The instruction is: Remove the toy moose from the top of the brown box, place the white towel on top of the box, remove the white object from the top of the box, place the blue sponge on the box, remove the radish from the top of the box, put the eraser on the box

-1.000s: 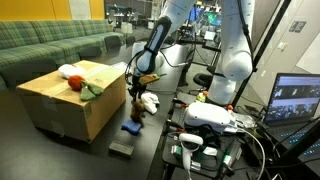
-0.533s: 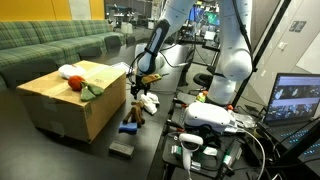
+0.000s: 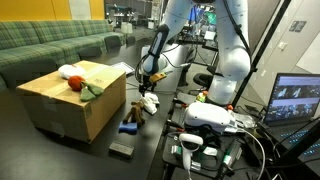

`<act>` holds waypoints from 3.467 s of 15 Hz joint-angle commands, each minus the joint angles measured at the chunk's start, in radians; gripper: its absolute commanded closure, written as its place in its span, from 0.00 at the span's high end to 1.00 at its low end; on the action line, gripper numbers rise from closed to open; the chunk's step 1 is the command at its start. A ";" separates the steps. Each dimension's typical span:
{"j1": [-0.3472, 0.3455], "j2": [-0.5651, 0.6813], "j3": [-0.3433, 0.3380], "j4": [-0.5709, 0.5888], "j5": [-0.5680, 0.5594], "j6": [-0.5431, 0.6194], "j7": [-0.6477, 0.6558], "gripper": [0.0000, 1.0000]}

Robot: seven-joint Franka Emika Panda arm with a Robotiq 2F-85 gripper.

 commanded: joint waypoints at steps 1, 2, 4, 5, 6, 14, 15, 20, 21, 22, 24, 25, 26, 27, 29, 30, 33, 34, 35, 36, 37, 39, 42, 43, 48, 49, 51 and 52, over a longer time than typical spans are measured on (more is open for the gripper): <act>-0.038 0.086 -0.008 0.050 -0.032 0.043 -0.073 1.00; -0.062 0.111 0.002 0.065 -0.028 0.041 -0.102 1.00; -0.094 0.163 0.014 0.094 -0.026 0.043 -0.142 1.00; -0.113 0.190 0.020 0.111 -0.025 0.040 -0.164 1.00; -0.132 0.216 0.027 0.128 -0.023 0.038 -0.184 1.00; -0.254 0.356 0.083 0.246 -0.020 -0.010 -0.291 1.00; -0.259 0.365 0.089 0.254 -0.020 -0.017 -0.298 0.99; -0.278 0.414 0.119 0.287 -0.011 -0.023 -0.307 0.82; -0.278 0.425 0.121 0.294 -0.009 -0.023 -0.304 0.81; -0.283 0.430 0.126 0.300 -0.009 -0.028 -0.309 0.70; -0.275 0.434 0.122 0.303 -0.011 -0.031 -0.303 0.46; -0.274 0.424 0.121 0.297 -0.012 -0.037 -0.304 0.39; -0.269 0.410 0.115 0.288 -0.013 -0.040 -0.300 0.32; -0.270 0.385 0.115 0.271 -0.015 -0.043 -0.305 0.24; -0.268 0.347 0.113 0.246 -0.018 -0.043 -0.309 0.12; -0.266 0.329 0.111 0.232 -0.020 -0.041 -0.311 0.10; -0.223 0.250 0.073 0.174 -0.035 -0.031 -0.285 0.11; -0.207 0.217 0.057 0.153 -0.041 -0.037 -0.277 0.12; -0.170 0.182 0.025 0.128 -0.053 -0.028 -0.252 0.12; -0.140 0.147 -0.004 0.107 -0.069 -0.034 -0.237 0.12; -0.091 0.107 -0.047 0.082 -0.093 -0.028 -0.206 0.12; 0.004 0.032 -0.129 0.039 -0.152 -0.017 -0.134 0.12; 0.145 -0.087 -0.247 0.015 -0.277 -0.044 -0.006 0.12; 0.183 -0.130 -0.275 0.020 -0.321 -0.068 0.039 0.12; 0.272 -0.253 -0.232 0.105 -0.497 -0.147 0.299 0.12; 0.270 -0.266 -0.192 0.126 -0.503 -0.165 0.327 0.12; 0.271 -0.266 -0.127 0.172 -0.525 -0.172 0.397 0.12; 0.264 -0.268 -0.093 0.198 -0.512 -0.189 0.405 0.12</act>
